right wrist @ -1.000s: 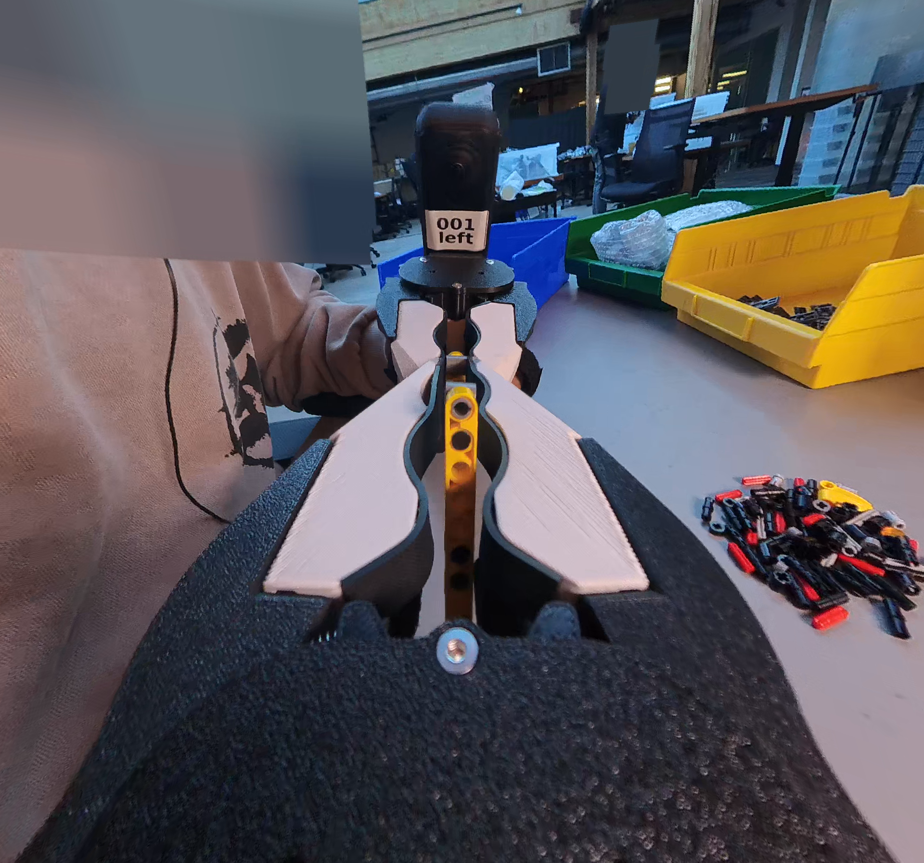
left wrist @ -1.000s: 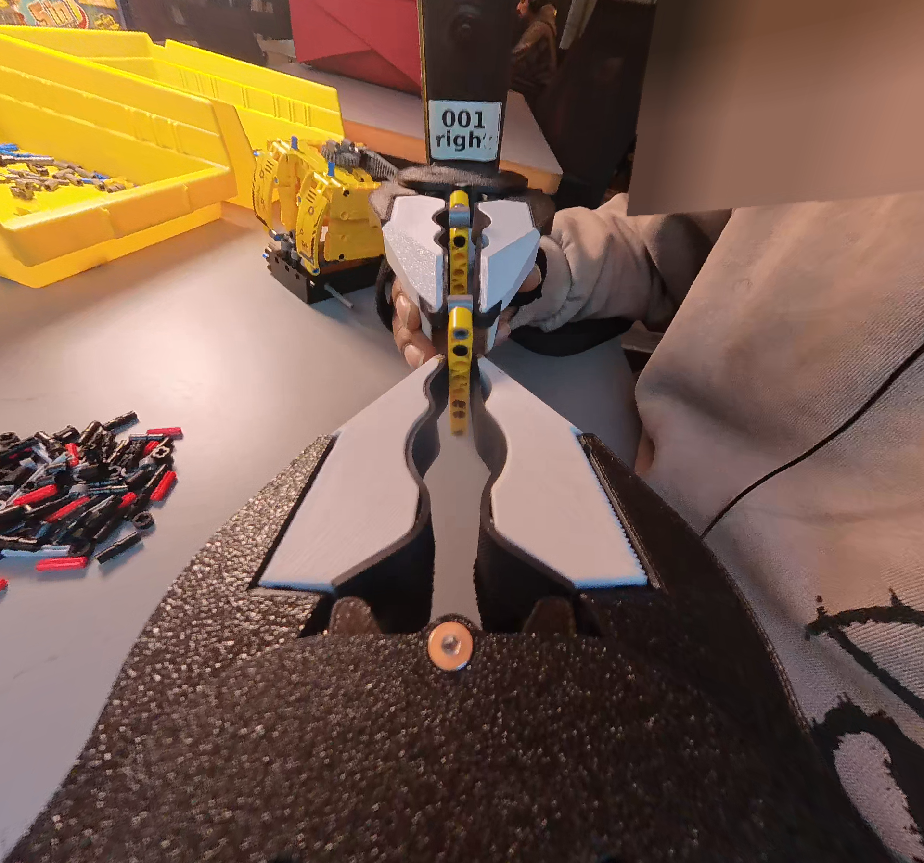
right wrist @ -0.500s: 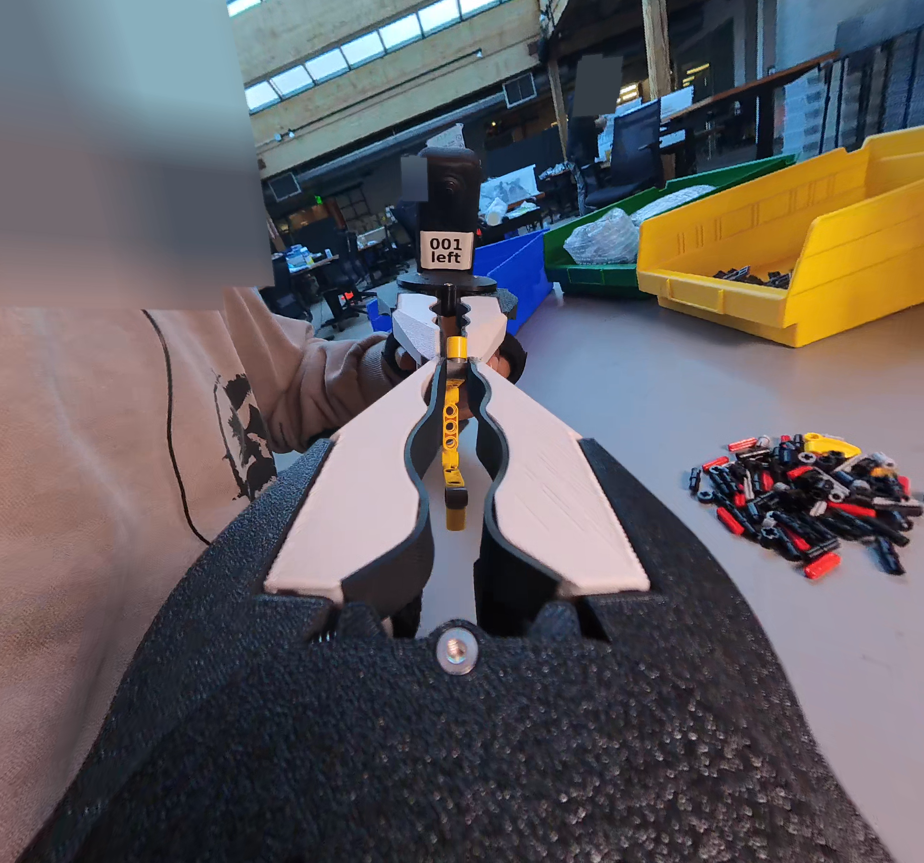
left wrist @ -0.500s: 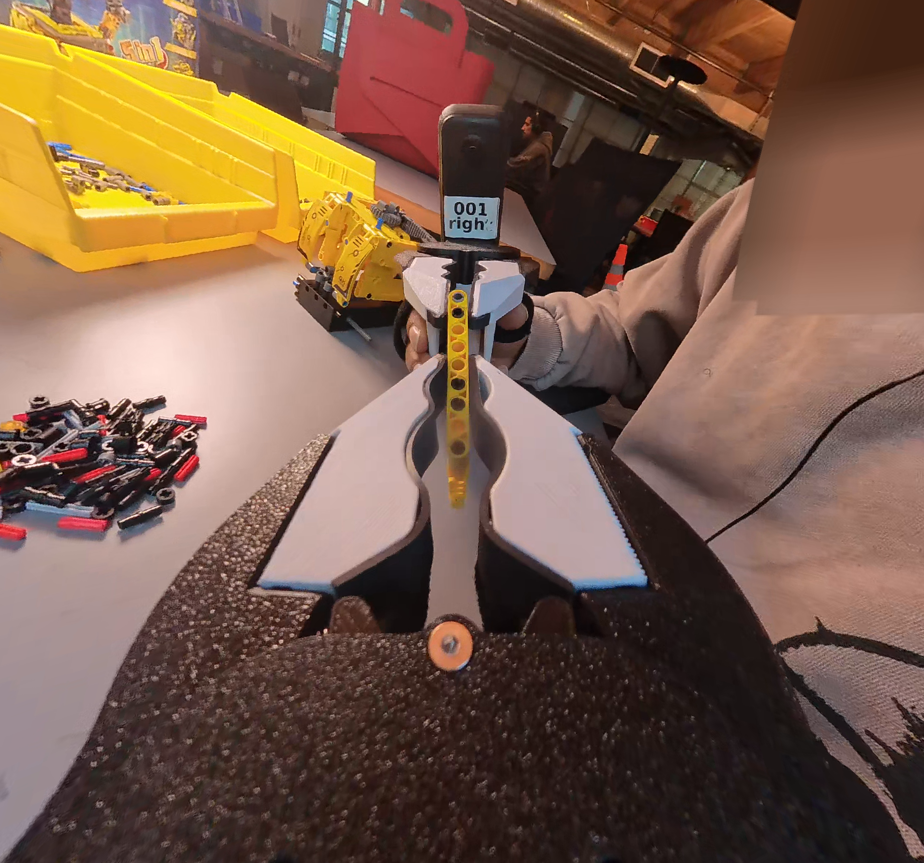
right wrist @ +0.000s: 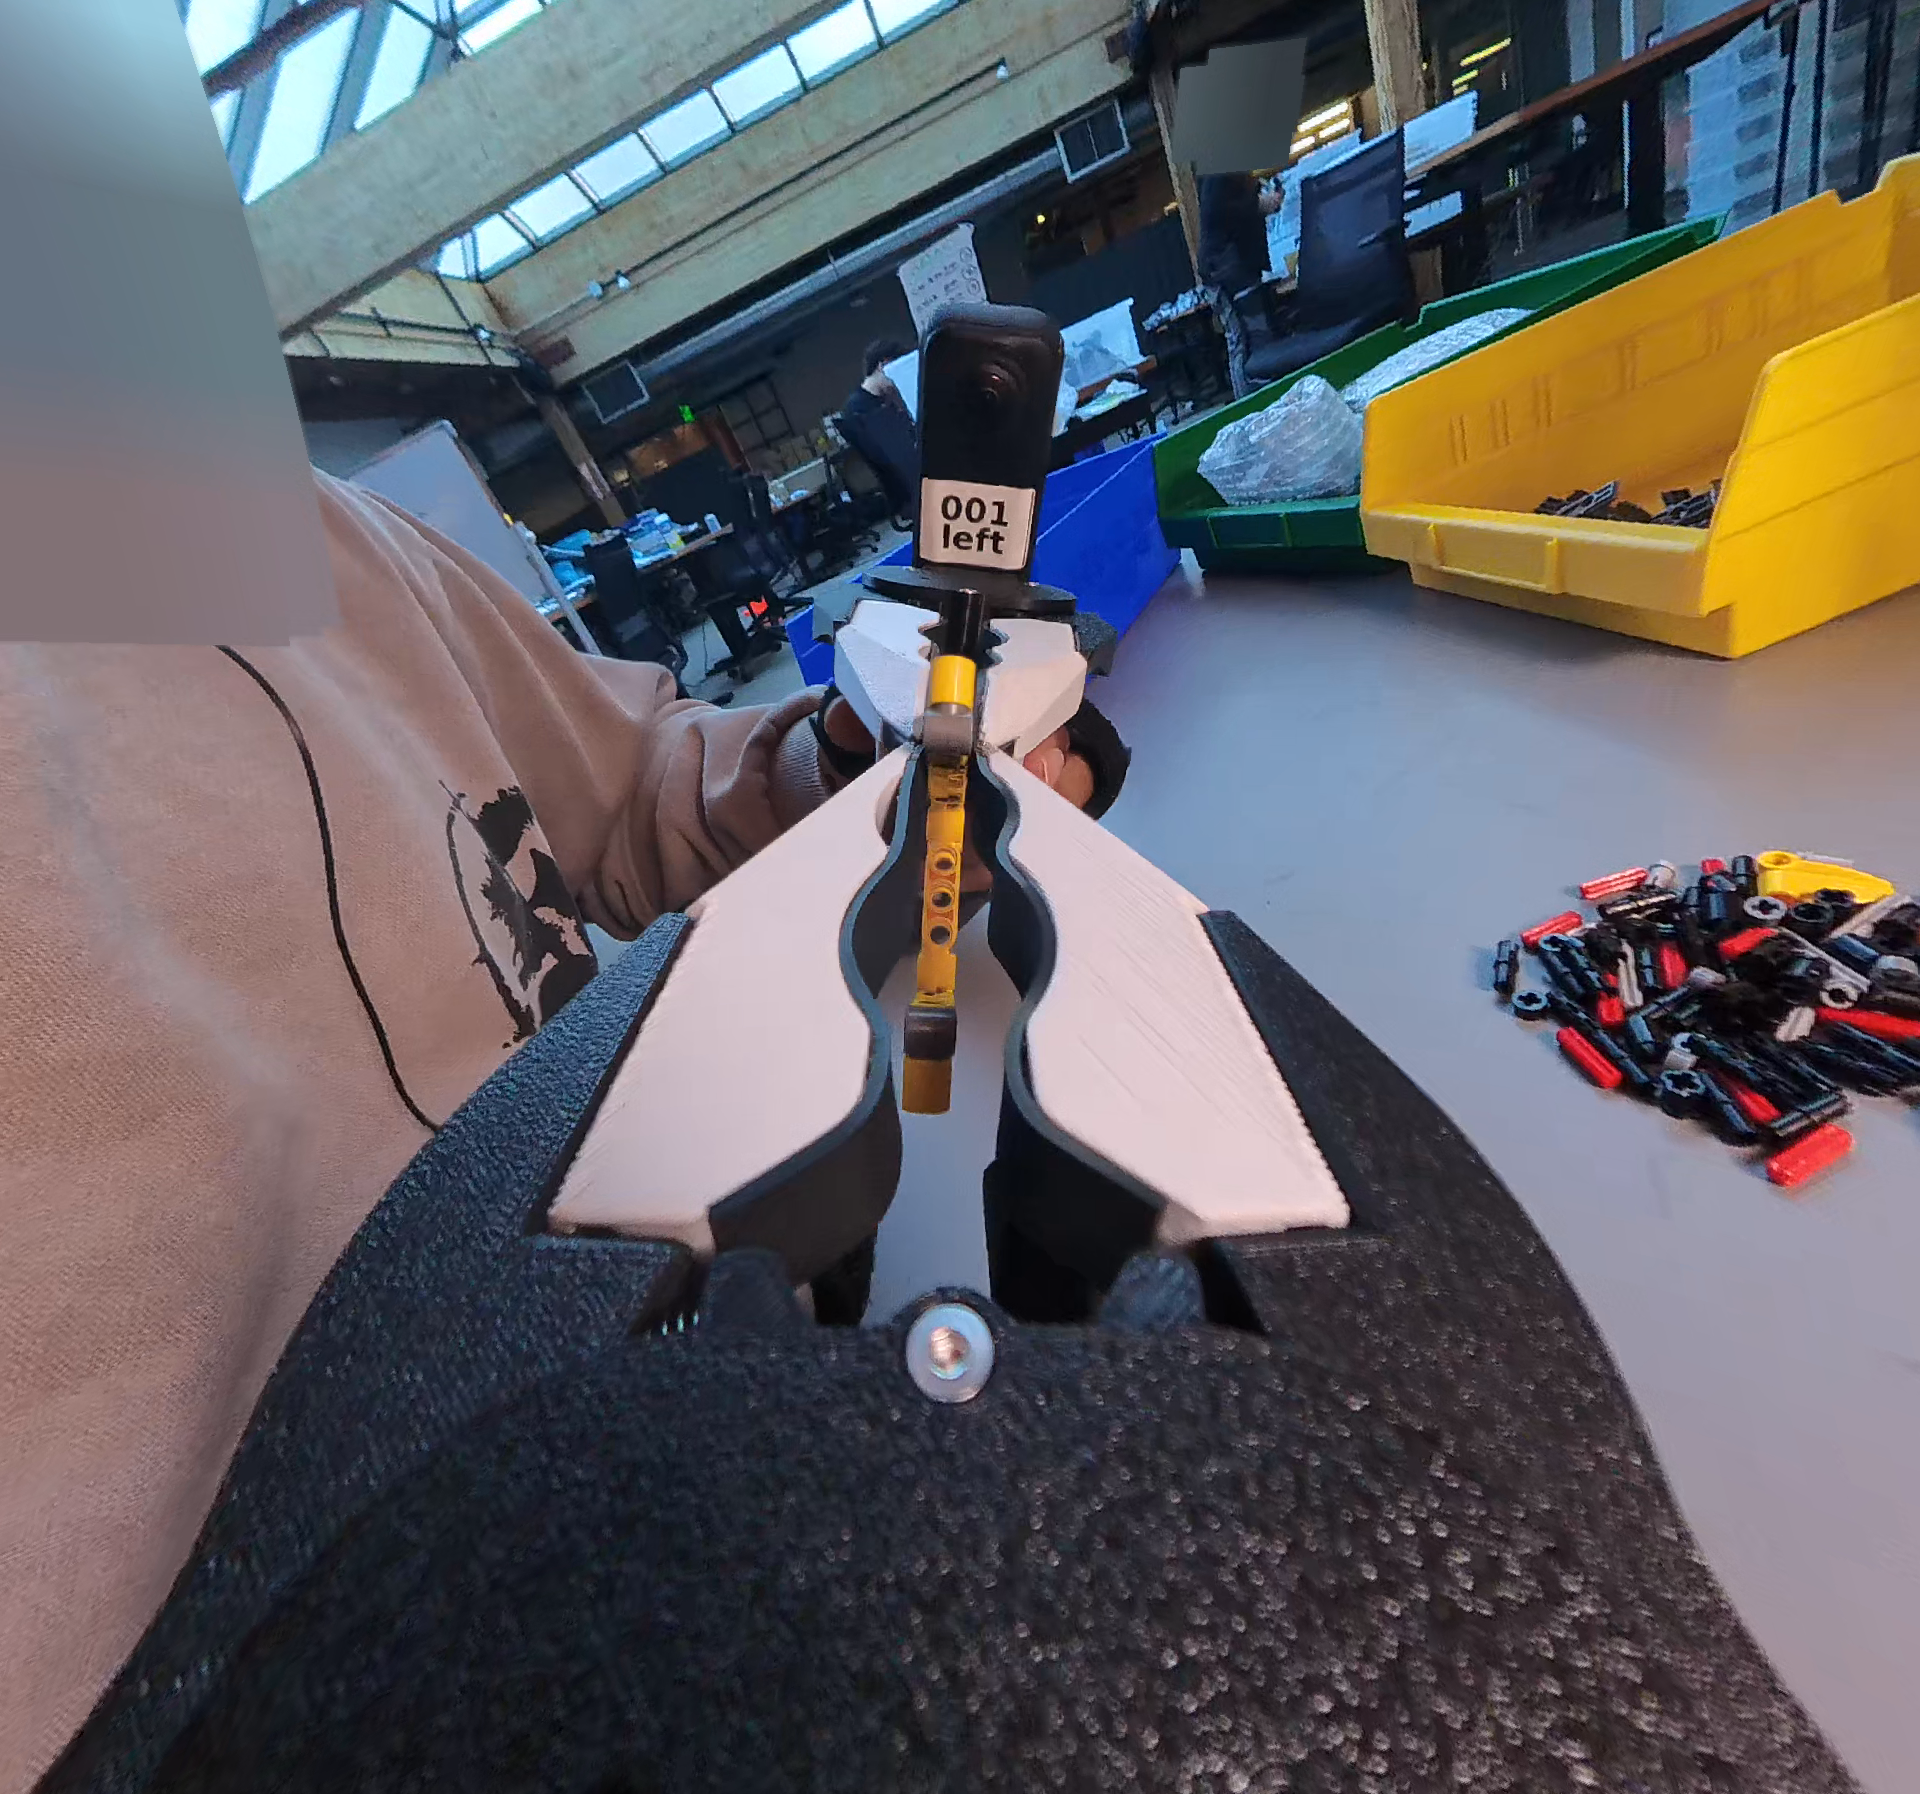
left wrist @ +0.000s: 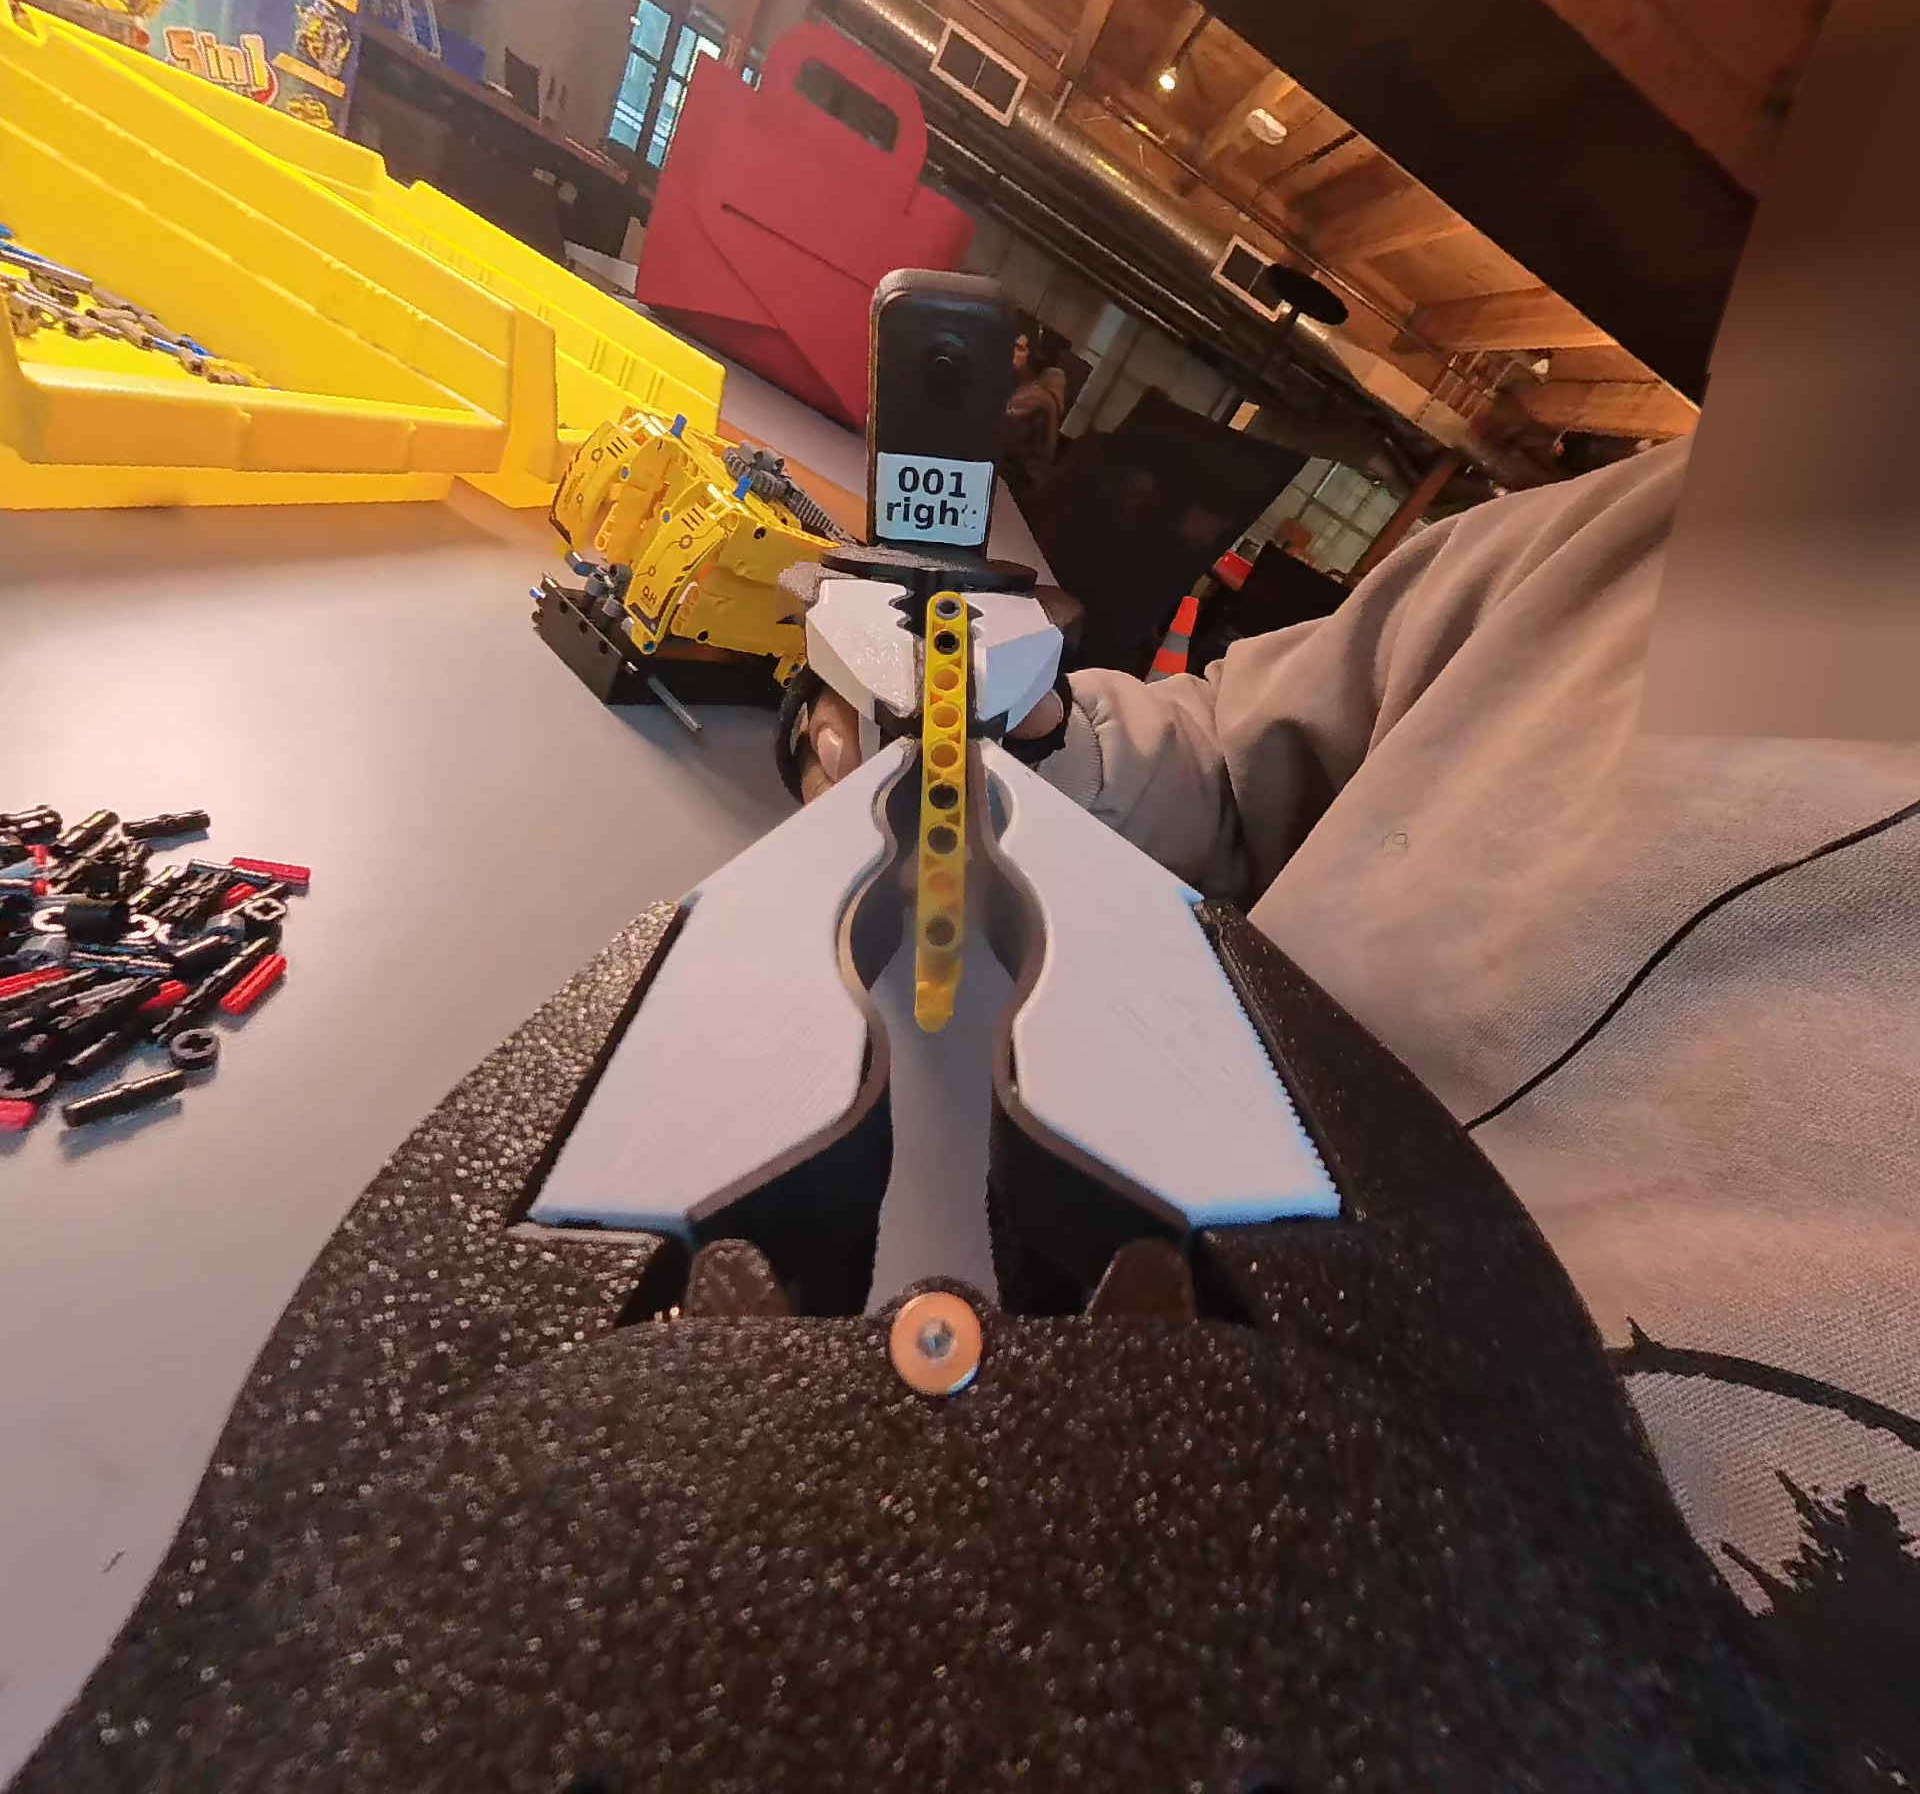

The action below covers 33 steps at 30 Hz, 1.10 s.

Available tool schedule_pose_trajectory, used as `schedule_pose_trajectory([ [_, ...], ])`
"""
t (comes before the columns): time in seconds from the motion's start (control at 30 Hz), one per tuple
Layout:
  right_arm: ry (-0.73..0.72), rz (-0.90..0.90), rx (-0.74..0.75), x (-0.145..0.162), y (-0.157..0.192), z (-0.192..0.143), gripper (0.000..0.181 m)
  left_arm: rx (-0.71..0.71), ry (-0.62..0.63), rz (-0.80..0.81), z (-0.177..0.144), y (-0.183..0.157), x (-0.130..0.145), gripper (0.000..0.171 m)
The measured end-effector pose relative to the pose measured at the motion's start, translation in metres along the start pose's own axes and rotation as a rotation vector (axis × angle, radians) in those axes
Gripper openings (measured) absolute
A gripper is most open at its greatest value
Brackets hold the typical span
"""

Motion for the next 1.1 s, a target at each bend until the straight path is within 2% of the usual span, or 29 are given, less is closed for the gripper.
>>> schedule_pose_trajectory([
  [0.17,0.018,0.067,0.032,-0.001,-0.010,-0.006,0.006,-0.016,0.062,-0.027,-0.012,0.008,0.007,0.009],
  [0.23,0.014,0.106,0.029,-0.001,-0.012,-0.007,0.006,-0.017,0.128,-0.002,-0.009,0.007,0.017,0.007],
  [0.33,0.010,0.141,0.008,0.000,-0.011,-0.007,0.006,-0.008,0.153,0.010,-0.003,0.004,0.023,0.007],
  [0.47,0.004,0.116,0.015,-0.001,-0.010,-0.006,0.007,-0.014,0.142,0.012,-0.002,0.004,0.021,0.006],
  [0.6,0.060,0.028,0.023,0.010,-0.005,0.000,0.007,-0.001,0.153,0.023,0.002,-0.001,0.022,0.006],
  [0.87,0.080,-0.067,-0.009,0.008,0.006,0.000,0.007,0.005,0.096,0.037,-0.003,-0.007,0.007,0.005],
  [1.1,0.070,-0.056,-0.022,0.010,0.007,0.002,0.007,-0.006,0.054,0.029,-0.006,-0.006,0.000,0.004],
])
Point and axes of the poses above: each gripper's, where its closed fingertips meet, z out along the fingers, x out of its underside, y = z × x across the jaws, the point moved 1 cm from there along -z, back along the fingers, and after that the axes turned 11 degrees about z, right-handed, at the moved point
